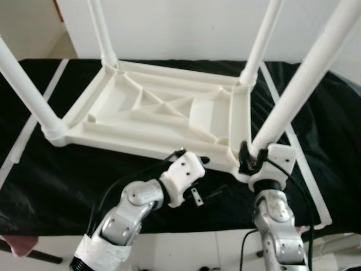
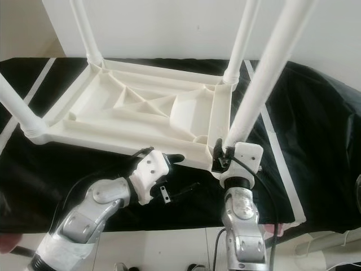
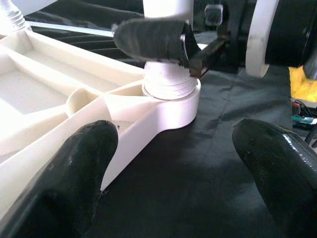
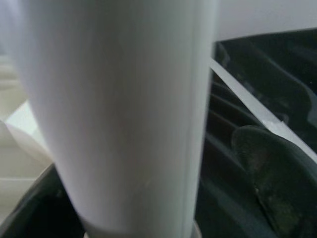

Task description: Building children table

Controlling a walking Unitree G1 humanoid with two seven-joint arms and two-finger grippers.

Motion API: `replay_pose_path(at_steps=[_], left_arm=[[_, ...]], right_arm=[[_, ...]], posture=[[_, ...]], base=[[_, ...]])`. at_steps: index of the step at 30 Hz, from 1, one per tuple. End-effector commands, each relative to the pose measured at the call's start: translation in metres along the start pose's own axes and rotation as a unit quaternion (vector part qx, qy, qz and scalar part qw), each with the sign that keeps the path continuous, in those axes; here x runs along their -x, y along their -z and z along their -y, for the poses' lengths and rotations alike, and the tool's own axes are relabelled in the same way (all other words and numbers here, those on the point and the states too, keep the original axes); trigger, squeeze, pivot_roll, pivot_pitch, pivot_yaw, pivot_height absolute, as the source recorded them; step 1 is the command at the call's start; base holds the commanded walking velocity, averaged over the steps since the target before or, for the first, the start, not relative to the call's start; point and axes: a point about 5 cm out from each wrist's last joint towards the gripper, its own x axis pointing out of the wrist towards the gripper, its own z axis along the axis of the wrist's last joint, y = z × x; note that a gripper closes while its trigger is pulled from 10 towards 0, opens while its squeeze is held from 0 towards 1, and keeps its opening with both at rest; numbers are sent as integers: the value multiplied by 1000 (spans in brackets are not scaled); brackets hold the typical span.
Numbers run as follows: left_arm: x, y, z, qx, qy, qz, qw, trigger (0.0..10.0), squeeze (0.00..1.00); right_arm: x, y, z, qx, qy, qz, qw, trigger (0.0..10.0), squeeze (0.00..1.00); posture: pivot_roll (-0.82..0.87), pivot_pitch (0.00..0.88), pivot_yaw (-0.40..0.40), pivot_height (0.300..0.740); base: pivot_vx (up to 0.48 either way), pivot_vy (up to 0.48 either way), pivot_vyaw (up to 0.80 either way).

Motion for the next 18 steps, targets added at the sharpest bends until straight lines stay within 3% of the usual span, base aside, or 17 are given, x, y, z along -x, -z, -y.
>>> replay_pose_path(at_steps=[1, 5, 6, 7, 10, 18], left_arm=[[1, -2, -3, -9, -13, -1, 1000, 10000, 0], [-3, -9, -4, 1, -8, 19, 1000, 10000, 0], [-6, -11, -3, 1, -1, 24, 1000, 10000, 0], [-6, -11, -3, 1, -1, 24, 1000, 10000, 0], [-10, -14, -2, -8, 14, 26, 1000, 10000, 0], [-11, -14, -7, -13, 14, 25, 999, 10000, 0]], right_arm=[[1, -2, 2, -6, -16, 2, 1000, 10000, 1000], [-3, -3, 8, -1, -89, -6, 996, 10000, 1000], [-5, -4, 12, 8, -117, -8, 993, 10000, 0], [-5, -4, 12, 8, -117, -8, 993, 10000, 0], [-10, -6, 24, 33, -212, -8, 977, 10000, 0], [-22, -3, 22, 48, -320, -16, 946, 10000, 0]], posture=[[-142, 133, 8, 740], [-158, 134, 22, 740], [-170, 135, 30, 740], [-170, 135, 30, 740], [-169, 126, 34, 740], [-179, 107, 33, 740]], base=[[0, 0, 0], [0, 0, 0], [0, 0, 0], [0, 0, 0], [0, 0, 0], [0, 0, 0]])
